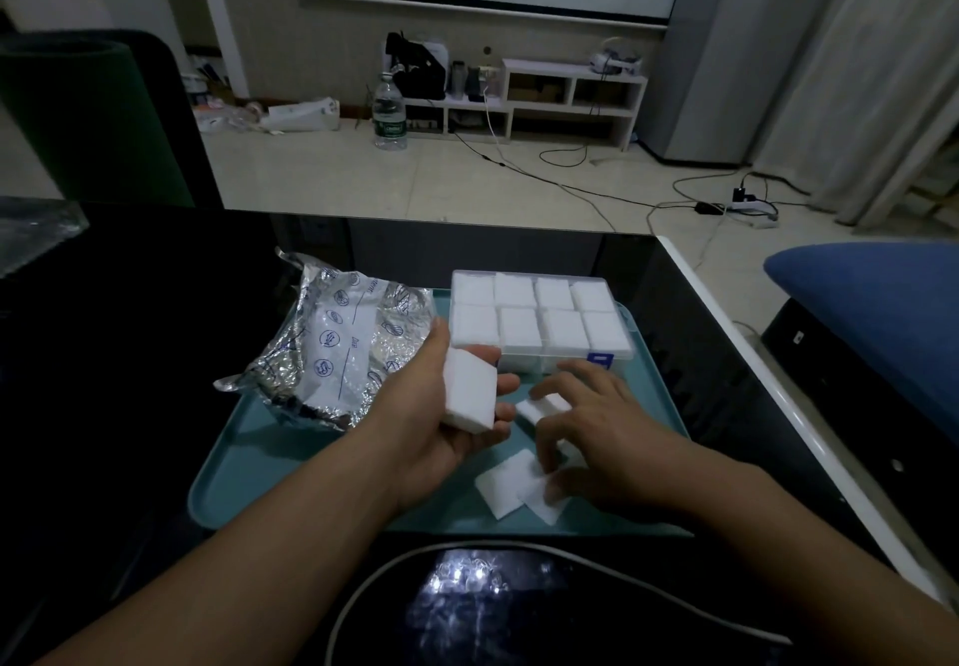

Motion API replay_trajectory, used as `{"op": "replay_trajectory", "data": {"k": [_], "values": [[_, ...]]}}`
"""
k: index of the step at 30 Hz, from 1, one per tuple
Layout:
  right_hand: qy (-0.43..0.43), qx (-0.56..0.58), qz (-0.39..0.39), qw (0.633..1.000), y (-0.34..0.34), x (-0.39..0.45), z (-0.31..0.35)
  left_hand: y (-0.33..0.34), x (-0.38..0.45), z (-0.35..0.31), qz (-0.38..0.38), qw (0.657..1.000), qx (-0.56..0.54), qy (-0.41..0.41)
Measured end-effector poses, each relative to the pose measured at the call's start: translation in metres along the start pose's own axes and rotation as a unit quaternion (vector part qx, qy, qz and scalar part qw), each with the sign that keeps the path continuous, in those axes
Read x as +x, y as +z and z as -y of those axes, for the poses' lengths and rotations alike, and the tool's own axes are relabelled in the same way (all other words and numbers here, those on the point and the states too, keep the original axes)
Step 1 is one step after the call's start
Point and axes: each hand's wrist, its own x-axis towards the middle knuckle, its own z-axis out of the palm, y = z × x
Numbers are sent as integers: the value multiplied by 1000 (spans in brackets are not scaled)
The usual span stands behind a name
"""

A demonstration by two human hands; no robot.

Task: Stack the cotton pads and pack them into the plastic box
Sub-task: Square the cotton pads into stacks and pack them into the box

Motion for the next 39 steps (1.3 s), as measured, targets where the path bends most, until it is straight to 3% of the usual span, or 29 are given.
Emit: {"op": "replay_trajectory", "data": {"k": [7, 11, 22, 25, 28, 31, 33, 35, 36, 37, 39], "values": [[-11, 97, -59, 993, -18, -6, 6, -1, 2, -4, -7, 1000, -2, 7], [-9, 33, -6, 999, 8, 11, 19, 1, 2, -4, -10, 1000, 8, 6], [-25, -41, 9, 999, 6, 12, 25, -3, 3, -3, -6, 1000, 3, 18], [-23, 2, -43, 999, -1, 8, 26, -4, 4, -5, -11, 999, 12, 27], [20, 133, -108, 985, -15, 4, 25, -5, 5, -9, -33, 997, -1, 65], [88, 349, -188, 914, -25, -1, 23, -5, 6, -9, -58, 993, -9, 104], [124, 529, -218, 811, -24, -1, 27, -3, 8, -6, -81, 989, -3, 121], [125, 710, -160, 674, -22, 1, 38, 0, 9, -1, -95, 987, -8, 130], [121, 760, -124, 626, -21, 2, 45, 1, 9, 0, -93, 987, -12, 129], [117, 773, -91, 617, -19, 3, 49, 3, 8, 1, -85, 989, -19, 121], [105, 718, -61, 685, -17, 4, 50, 6, 5, 2, -49, 995, -26, 81]]}}
